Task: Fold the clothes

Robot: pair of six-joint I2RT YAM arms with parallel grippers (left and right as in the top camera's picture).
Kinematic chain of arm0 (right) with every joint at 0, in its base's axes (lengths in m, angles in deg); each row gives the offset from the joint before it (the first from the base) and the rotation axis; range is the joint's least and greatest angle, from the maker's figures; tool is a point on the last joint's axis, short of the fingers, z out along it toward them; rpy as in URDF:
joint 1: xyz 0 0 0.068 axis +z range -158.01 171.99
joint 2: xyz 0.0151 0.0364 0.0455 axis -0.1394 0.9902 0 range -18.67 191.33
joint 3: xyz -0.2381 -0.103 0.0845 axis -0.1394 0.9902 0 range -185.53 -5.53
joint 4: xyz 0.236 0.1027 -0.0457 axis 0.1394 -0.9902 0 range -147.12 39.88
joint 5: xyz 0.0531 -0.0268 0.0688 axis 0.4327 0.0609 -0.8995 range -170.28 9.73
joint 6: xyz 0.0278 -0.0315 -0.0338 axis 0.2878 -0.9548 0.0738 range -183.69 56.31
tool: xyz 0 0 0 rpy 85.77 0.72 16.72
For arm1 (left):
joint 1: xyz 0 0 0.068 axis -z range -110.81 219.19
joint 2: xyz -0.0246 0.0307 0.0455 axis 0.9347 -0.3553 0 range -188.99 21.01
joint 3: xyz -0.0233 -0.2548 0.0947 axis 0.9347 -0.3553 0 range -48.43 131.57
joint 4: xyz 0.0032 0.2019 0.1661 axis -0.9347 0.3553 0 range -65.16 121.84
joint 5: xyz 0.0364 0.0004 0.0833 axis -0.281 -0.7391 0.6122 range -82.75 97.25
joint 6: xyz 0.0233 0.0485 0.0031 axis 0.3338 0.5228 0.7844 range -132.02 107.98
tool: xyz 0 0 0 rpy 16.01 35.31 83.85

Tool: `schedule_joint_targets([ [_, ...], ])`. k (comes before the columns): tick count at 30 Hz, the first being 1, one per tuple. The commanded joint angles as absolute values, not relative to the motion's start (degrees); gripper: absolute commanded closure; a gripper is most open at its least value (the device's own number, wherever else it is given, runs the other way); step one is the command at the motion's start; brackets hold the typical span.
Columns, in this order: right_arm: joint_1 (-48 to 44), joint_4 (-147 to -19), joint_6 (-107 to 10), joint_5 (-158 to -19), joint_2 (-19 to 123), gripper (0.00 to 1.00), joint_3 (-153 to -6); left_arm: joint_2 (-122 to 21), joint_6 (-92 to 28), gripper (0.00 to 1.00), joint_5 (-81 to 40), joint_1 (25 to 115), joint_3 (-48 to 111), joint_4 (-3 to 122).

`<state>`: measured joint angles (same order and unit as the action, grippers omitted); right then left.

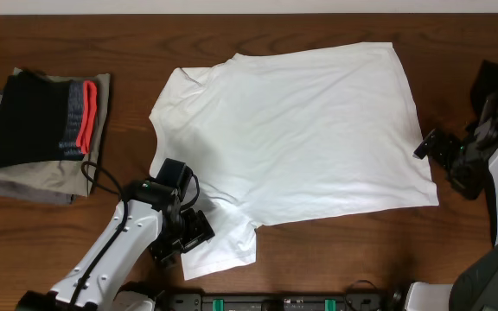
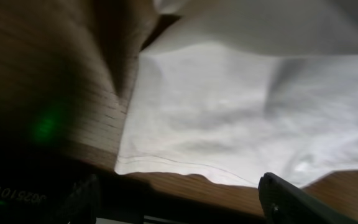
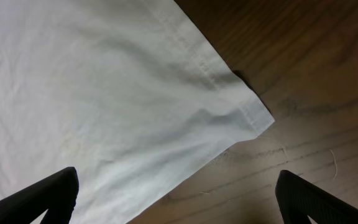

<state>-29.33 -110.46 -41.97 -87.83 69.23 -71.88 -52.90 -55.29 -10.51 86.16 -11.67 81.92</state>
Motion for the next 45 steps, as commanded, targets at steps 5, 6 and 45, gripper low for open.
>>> schedule_joint_targets([
  [5, -29.36, -110.32, -43.02, -88.26, 68.92, 0.01, -72.67, -55.46, -55.62, 0.17, -10.71, 86.03, -16.61, 80.54],
  [6, -29.36, -110.30, -43.00, -88.29, 68.92, 0.01, -72.67, -55.63, -55.62, 0.17, -10.73, 86.03, -17.18, 79.69],
  [45, -35.59, -106.41, -34.56, -80.96, 69.33, 0.01, -72.12, -56.46, -55.64, 0.94, -11.78, 86.03, -24.57, 69.30],
])
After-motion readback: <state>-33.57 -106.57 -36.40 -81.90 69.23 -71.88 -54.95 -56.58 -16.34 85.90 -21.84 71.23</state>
